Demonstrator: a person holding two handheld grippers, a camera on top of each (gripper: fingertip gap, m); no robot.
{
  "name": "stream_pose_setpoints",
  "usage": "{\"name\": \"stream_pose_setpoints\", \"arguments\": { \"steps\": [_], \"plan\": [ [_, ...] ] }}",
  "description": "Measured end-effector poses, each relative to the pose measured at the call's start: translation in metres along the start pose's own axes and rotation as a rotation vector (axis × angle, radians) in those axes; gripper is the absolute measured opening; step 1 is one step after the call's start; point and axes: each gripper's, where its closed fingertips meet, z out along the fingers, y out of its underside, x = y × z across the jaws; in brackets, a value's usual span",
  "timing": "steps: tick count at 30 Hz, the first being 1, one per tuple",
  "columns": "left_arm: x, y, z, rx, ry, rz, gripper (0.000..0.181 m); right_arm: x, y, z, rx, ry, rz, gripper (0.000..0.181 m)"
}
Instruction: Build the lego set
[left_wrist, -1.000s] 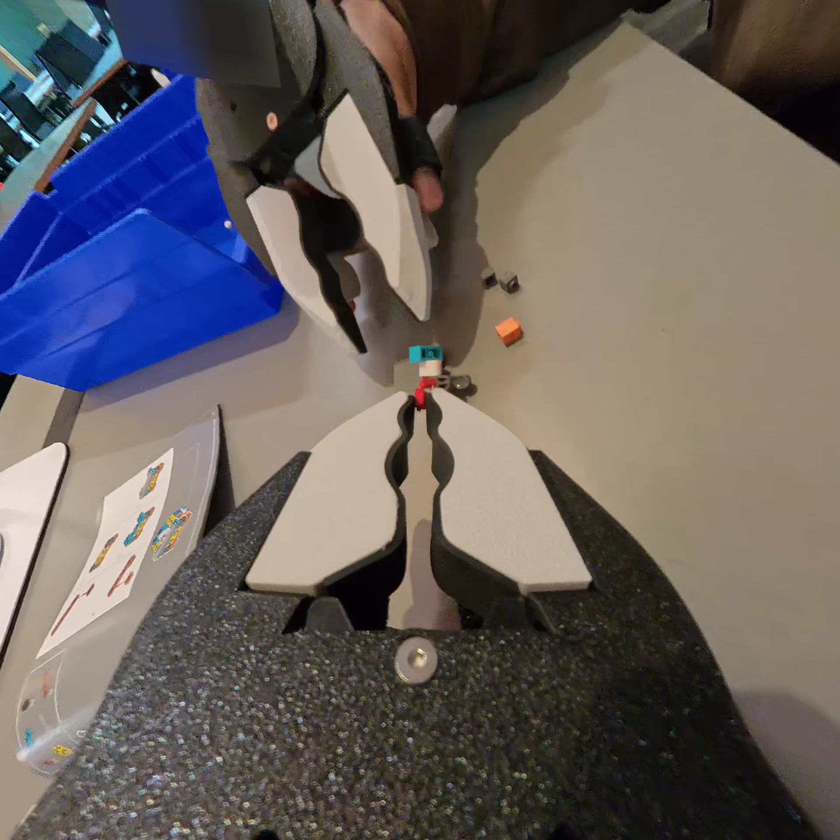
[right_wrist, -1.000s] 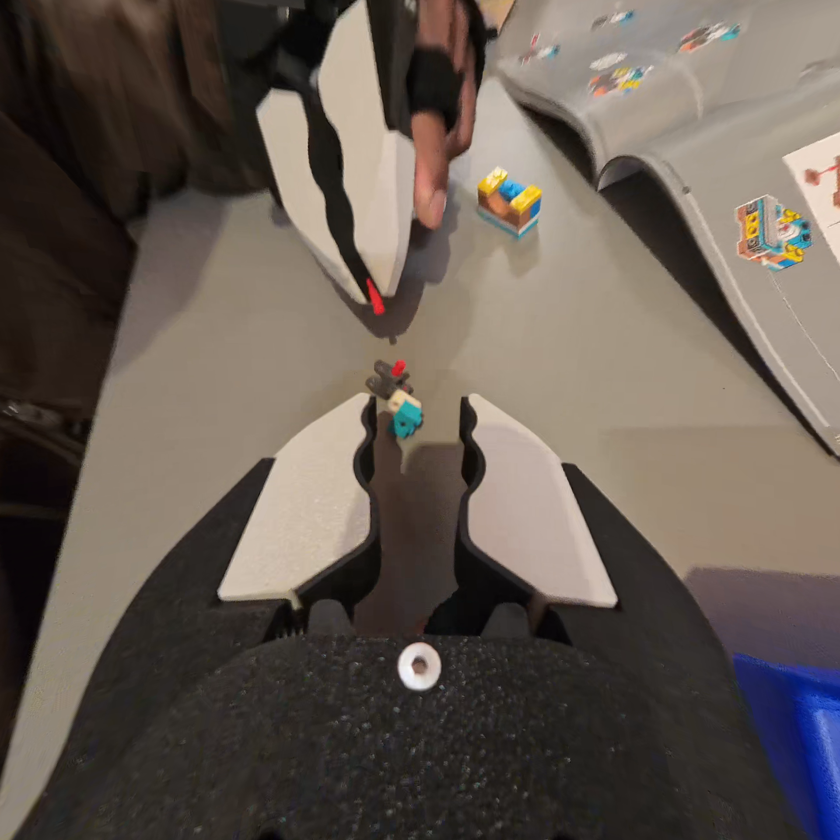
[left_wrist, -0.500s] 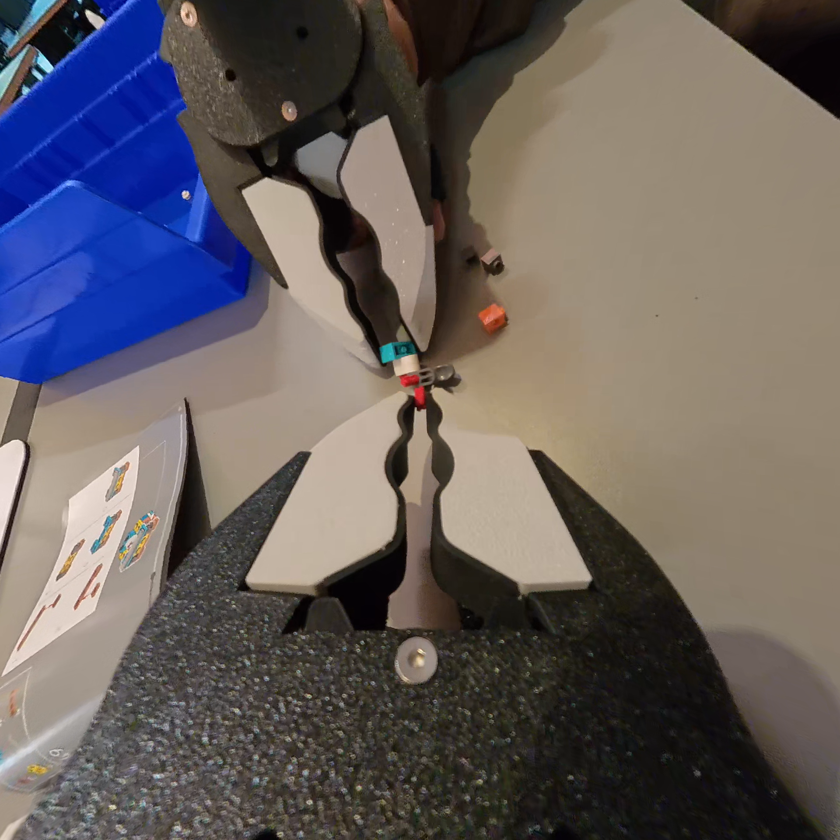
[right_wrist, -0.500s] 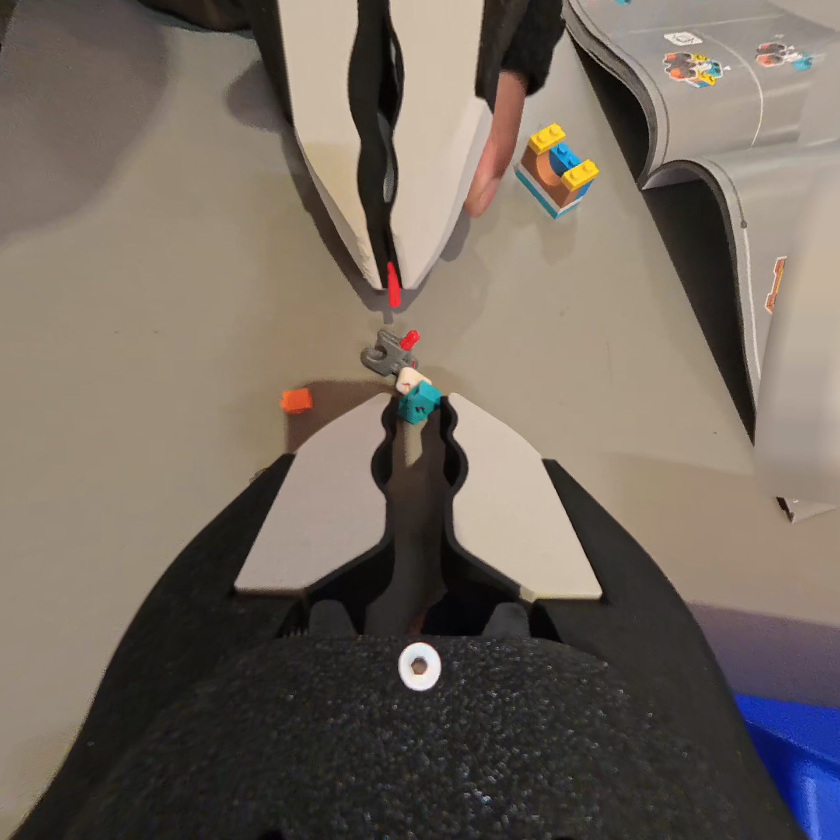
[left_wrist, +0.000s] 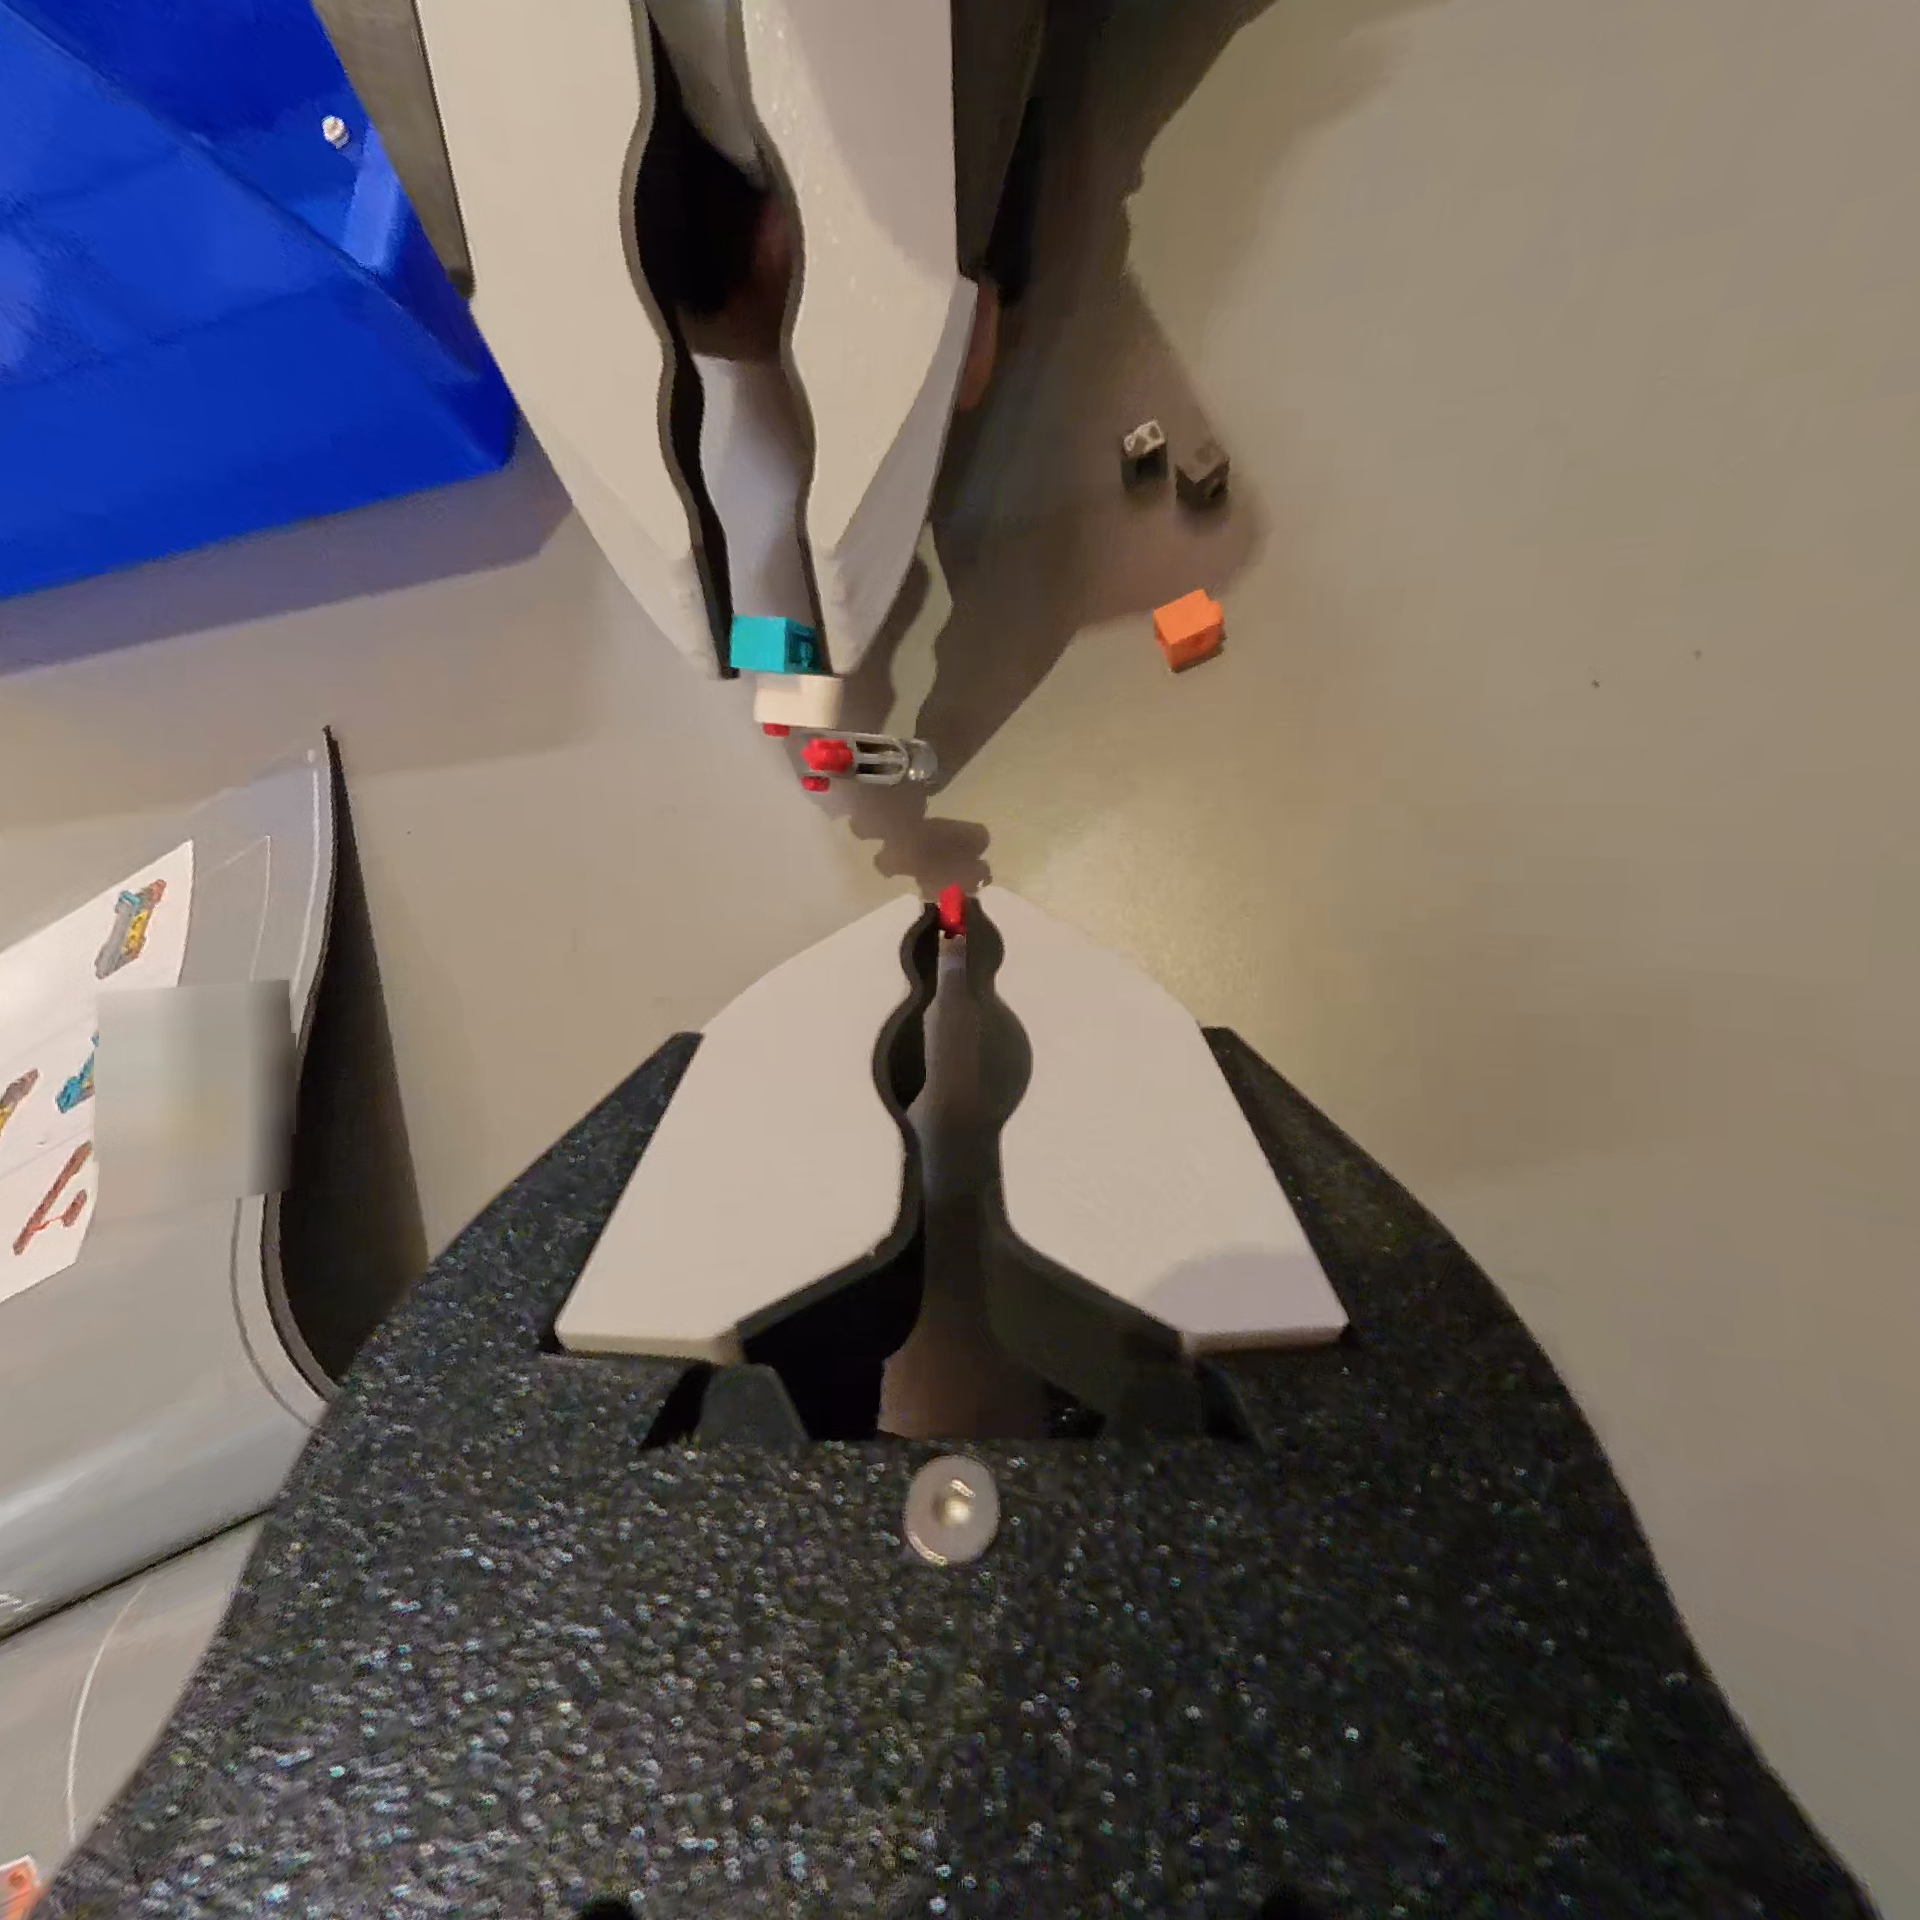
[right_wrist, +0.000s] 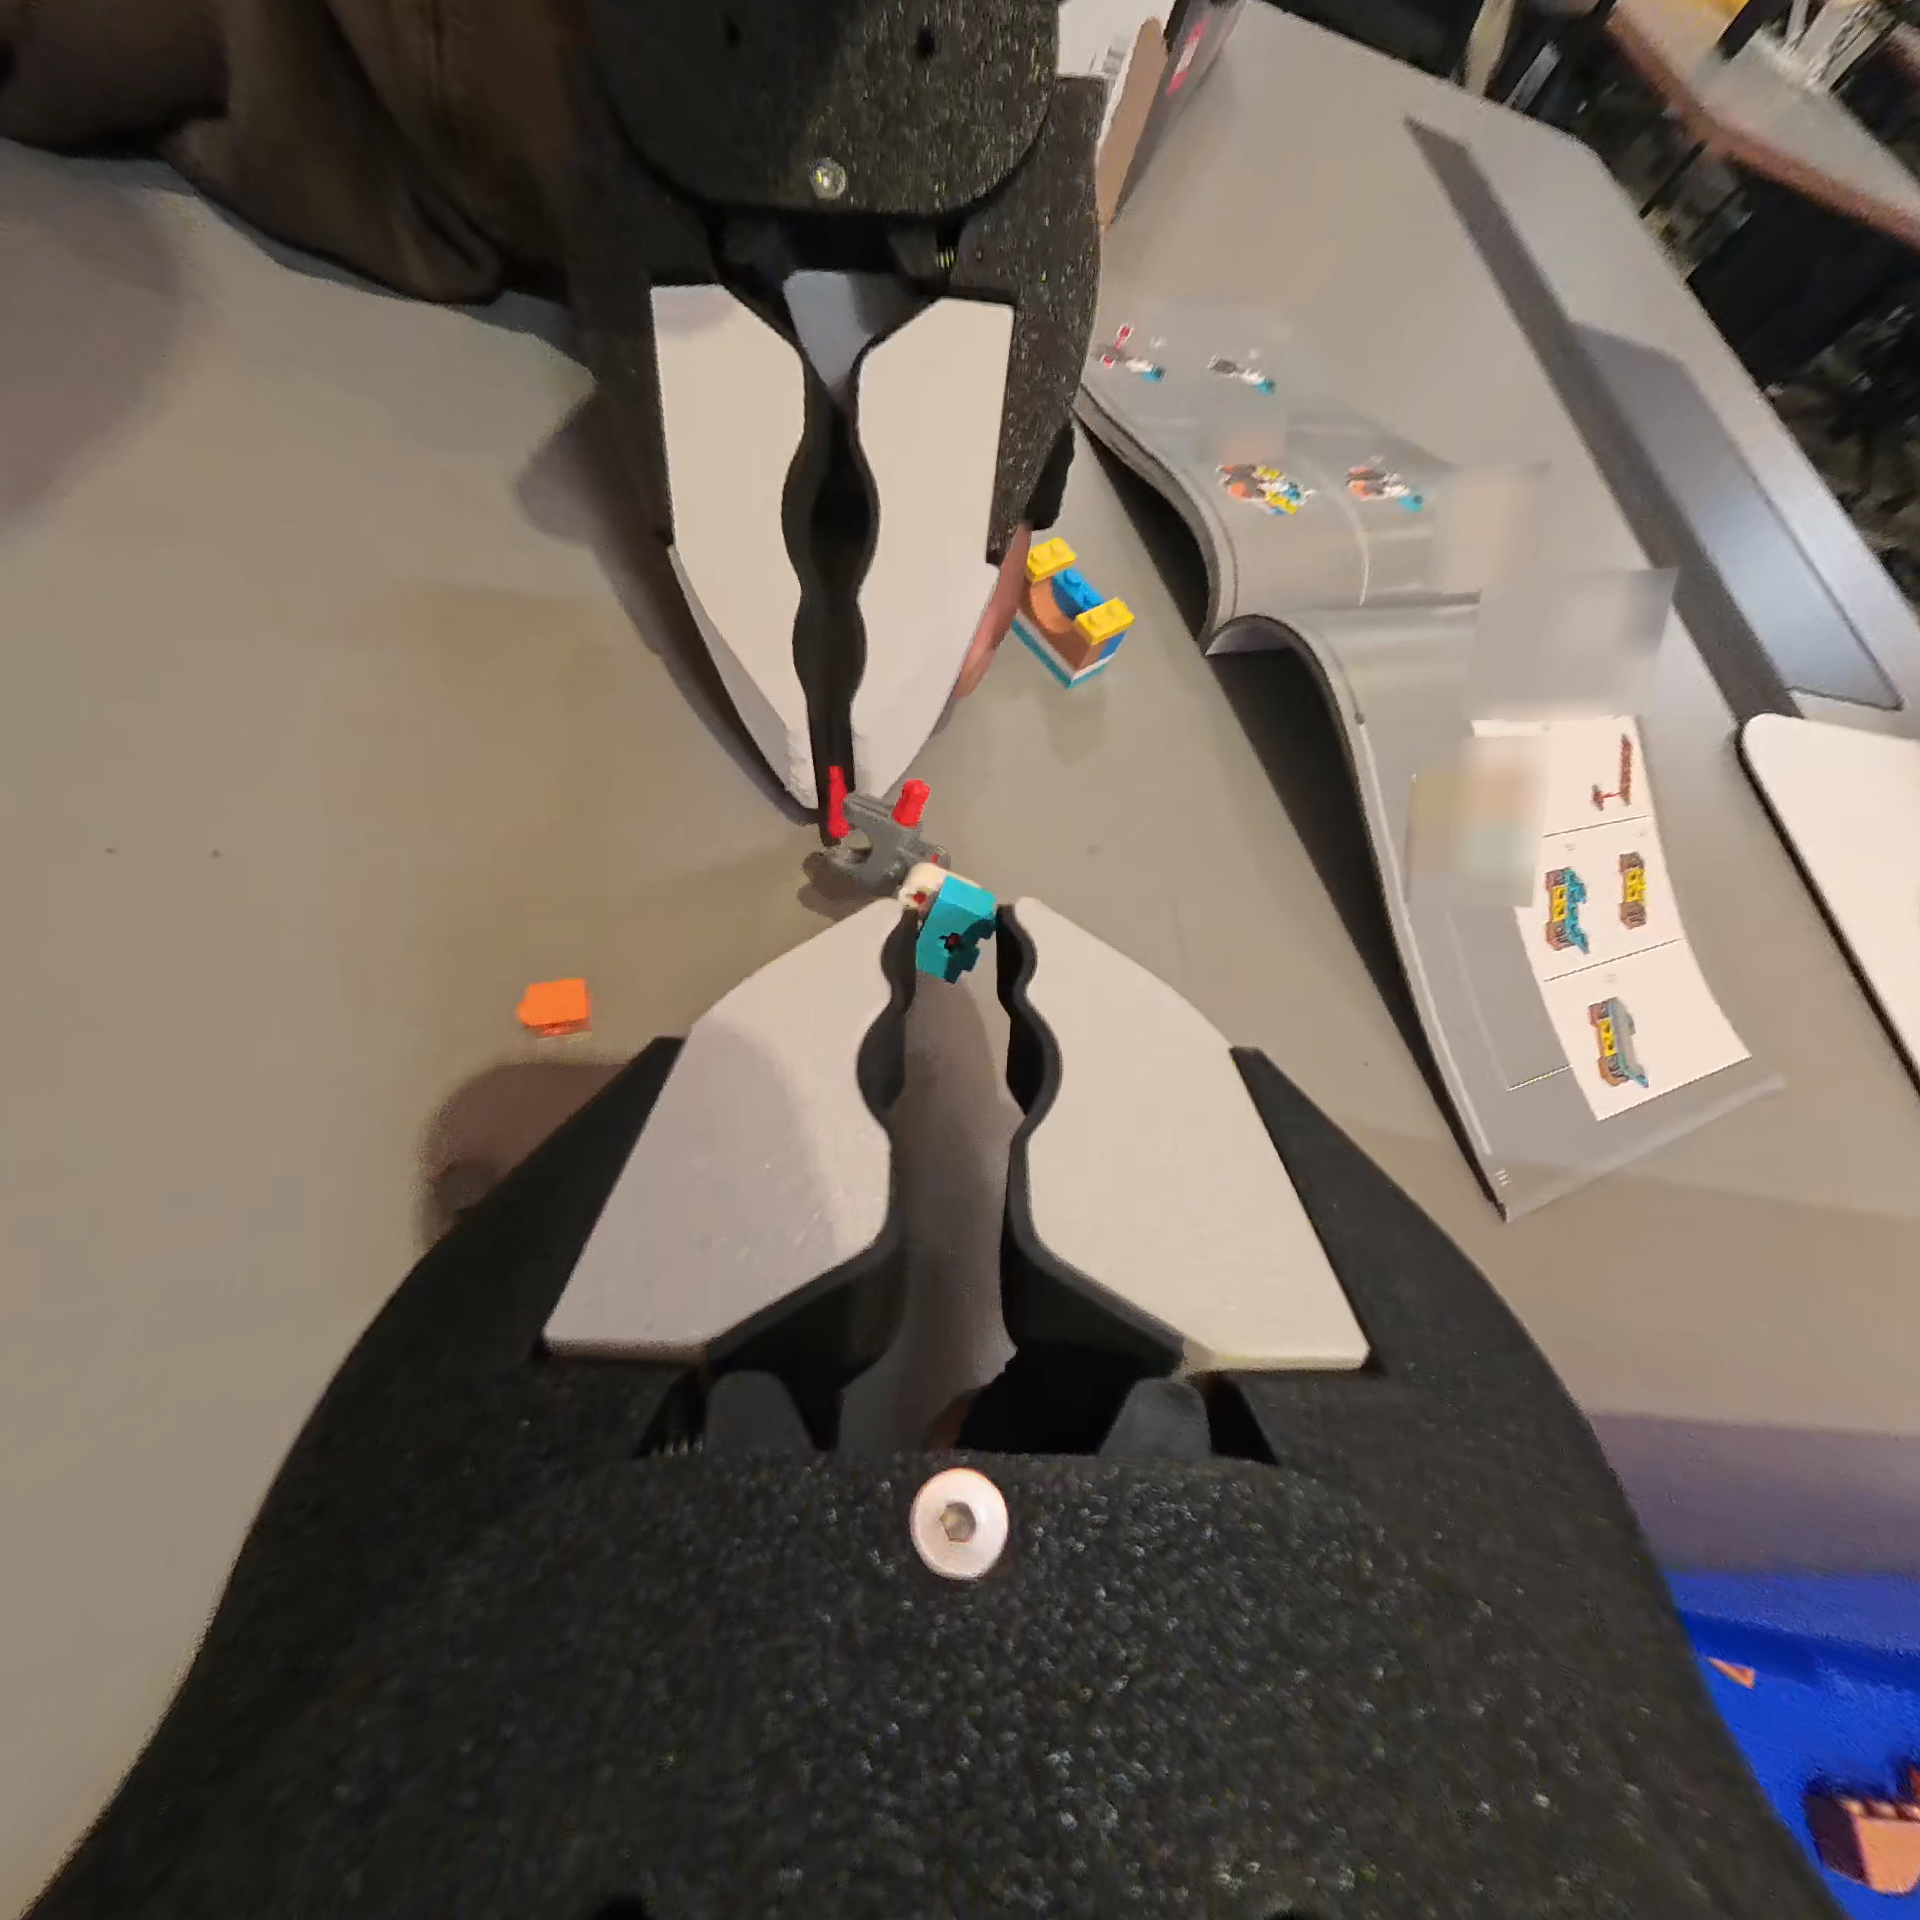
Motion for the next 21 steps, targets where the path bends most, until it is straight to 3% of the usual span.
{"name": "stream_pose_setpoints", "arguments": {
  "steps": [11,14,21],
  "plan": [
    [0.001,-0.003,-0.006,0.017,0.028,-0.082,0.022,0.001,-0.005,0.001,0.045,0.017,-0.018,0.014],
    [-0.008,-0.019,-0.011,0.113,-0.003,-0.144,0.023,0.003,-0.017,-0.003,0.119,0.035,-0.023,0.014],
    [-0.016,-0.048,-0.022,0.340,0.078,-0.392,0.031,0.009,-0.040,-0.015,0.269,0.127,-0.078,0.014]
  ]
}}
